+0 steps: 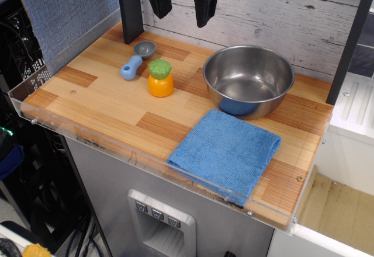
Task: Place the blue towel on the front left corner of the table
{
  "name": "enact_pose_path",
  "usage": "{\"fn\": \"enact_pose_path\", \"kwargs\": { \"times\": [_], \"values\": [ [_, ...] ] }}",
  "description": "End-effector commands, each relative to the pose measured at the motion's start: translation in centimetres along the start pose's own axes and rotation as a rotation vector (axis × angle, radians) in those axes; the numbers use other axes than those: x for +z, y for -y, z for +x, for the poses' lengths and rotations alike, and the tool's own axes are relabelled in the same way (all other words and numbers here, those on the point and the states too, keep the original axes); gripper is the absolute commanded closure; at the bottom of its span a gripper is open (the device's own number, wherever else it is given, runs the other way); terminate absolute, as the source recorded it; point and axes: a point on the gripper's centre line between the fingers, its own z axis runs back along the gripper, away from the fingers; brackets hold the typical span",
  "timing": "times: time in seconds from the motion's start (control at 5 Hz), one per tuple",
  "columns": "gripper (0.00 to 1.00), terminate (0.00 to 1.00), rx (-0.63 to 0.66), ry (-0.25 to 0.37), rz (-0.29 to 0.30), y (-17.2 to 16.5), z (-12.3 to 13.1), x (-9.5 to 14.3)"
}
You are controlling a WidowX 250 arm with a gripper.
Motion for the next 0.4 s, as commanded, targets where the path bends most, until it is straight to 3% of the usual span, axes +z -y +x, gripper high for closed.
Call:
{"fn": "enact_pose_path", "kwargs": {
  "times": [0.0, 0.2],
  "values": [
    [0.00, 0.00, 0.000, 0.000, 0.000, 0.0, 0.0, 0.0],
    [0.00, 0.00, 0.119, 0.020, -0.042, 2.3, 0.2, -1.3]
  ]
}}
